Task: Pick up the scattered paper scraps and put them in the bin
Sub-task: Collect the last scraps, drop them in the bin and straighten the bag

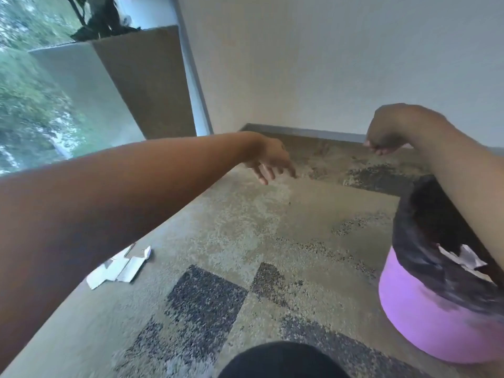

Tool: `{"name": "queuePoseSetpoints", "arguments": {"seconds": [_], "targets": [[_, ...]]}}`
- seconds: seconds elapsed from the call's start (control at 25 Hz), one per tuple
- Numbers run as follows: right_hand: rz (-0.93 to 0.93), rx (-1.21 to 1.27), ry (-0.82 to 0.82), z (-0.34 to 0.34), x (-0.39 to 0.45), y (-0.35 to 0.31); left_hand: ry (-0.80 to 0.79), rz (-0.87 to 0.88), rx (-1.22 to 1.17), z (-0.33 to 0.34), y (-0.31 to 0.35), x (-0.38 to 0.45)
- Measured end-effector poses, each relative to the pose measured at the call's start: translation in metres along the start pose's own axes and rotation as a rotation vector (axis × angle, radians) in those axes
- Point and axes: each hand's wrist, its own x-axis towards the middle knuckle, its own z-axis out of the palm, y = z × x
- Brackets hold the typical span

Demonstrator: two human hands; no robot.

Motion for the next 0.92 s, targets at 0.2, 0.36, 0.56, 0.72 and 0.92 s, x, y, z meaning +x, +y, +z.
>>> {"name": "queuePoseSetpoints", "arguments": {"seconds": [0.2, 0.36, 0.56, 0.72, 0.92], "targets": [[-0.145, -0.023, -0.032, 0.035, 0.006, -0.094, -0.115, -0.222, 0.271, -0.039, -0.120, -0.028], [-0.220, -0.104, -0.087, 0.077, 0.007, -0.174, -0.164, -0.330, 0.311, -0.052, -0.213, -0.051], [-0.380, -0.173, -0.221, 0.120, -0.003, -0.272, -0.167, -0.432, 0.253, -0.054, -0.321, -0.067], [-0.543, -0.162, -0.335, 0.156, -0.009, -0.347, -0.091, -0.464, 0.208, -0.048, -0.411, -0.060], [-0.655, -0.422, -0.393, 0.250, -0.001, -0.416, -0.007, -0.443, 0.250, -0.034, -0.482, -0.043]]}}
